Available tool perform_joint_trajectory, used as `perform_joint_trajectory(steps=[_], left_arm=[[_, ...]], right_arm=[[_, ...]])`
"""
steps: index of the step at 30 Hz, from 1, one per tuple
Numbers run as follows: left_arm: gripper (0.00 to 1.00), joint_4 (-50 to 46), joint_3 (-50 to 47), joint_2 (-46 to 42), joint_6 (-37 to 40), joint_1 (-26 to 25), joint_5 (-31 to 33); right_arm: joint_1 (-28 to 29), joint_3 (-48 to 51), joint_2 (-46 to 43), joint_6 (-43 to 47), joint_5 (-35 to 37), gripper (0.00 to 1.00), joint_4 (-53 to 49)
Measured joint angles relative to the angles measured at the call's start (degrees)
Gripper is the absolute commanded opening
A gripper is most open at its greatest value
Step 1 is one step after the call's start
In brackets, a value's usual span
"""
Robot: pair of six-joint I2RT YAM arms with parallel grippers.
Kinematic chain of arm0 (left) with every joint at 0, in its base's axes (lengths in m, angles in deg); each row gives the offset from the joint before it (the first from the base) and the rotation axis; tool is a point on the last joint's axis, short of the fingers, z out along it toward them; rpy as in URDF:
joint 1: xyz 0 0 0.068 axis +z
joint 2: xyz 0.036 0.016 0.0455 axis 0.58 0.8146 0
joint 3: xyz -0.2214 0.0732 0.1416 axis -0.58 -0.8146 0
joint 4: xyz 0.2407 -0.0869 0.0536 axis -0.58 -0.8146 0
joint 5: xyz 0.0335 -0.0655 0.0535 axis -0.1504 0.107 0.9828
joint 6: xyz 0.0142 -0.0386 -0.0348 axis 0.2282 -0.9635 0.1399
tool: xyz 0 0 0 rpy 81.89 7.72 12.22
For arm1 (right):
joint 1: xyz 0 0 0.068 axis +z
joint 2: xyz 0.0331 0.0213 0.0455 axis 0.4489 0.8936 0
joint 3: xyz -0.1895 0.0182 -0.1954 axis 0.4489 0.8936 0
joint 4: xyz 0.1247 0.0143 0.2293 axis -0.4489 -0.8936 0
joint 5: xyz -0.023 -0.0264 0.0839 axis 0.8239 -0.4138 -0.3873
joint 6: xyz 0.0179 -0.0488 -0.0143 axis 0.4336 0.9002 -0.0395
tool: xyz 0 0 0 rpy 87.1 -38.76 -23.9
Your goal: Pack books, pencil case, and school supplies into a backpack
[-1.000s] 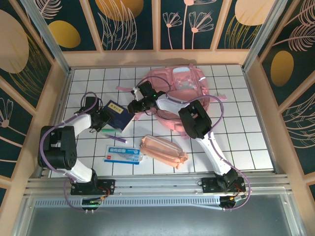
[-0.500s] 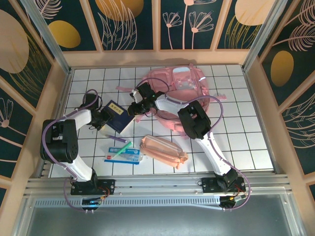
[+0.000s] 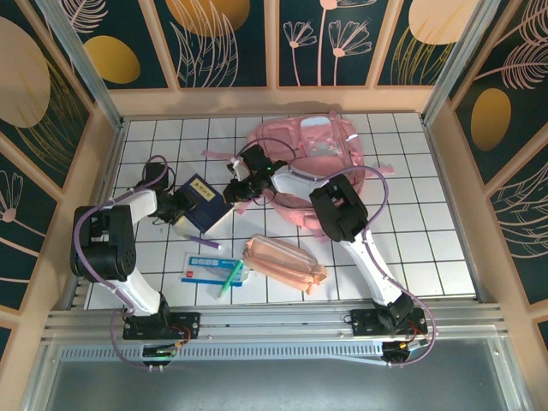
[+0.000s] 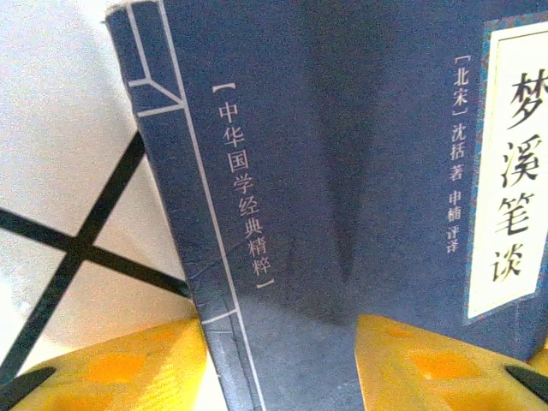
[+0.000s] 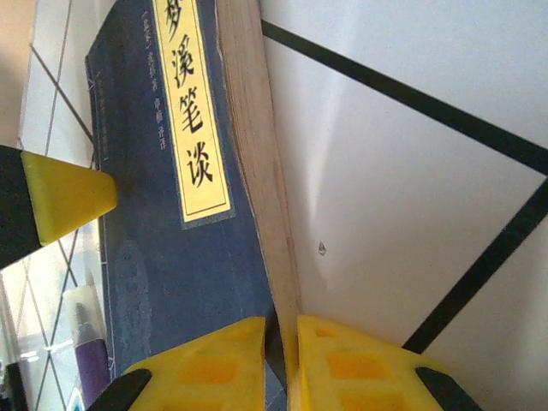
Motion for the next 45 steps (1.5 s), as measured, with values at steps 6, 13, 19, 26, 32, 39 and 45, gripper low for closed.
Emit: perform_joint_trajectory(steps=[6, 13, 19, 26, 32, 39, 45], left_arm=[[0.45, 7.5, -1.0, 1.0, 0.0, 0.3, -5.6], [0.39, 16.6, -2.1, 1.4, -0.1, -0.2, -11.2], [0.16, 20.7, -3.6, 0.8, -0.3, -2.4, -16.5], [0.00, 17.5, -3.3, -4.4, 0.8, -2.4, -15.0], [0.00, 14.6, -0.6, -14.6, 1.0, -2.3, -15.1], [0.00, 16.6, 0.5, -23.3, -1.0, -5.8, -25.9], [0.00, 18.4, 0.5, -23.3, -3.9, -15.5, -34.8]], right_arm=[[-1.1, 4.9, -1.6, -2.9, -3.5, 0.11, 4.9], [-2.3, 7.0, -2.5, -4.5, -5.3, 0.11, 5.6], [-2.3, 7.3, -2.6, -5.6, -5.7, 0.18, 6.1], [-2.3, 12.2, -7.4, -9.5, -3.6, 0.33, 5.7], [-3.9, 15.5, -18.1, -12.3, 2.9, 0.49, 3.7], [-7.6, 25.9, -40.9, -11.4, 8.7, 0.99, 5.2], [-16.4, 40.0, -57.4, -9.6, -4.0, 0.97, 9.3]])
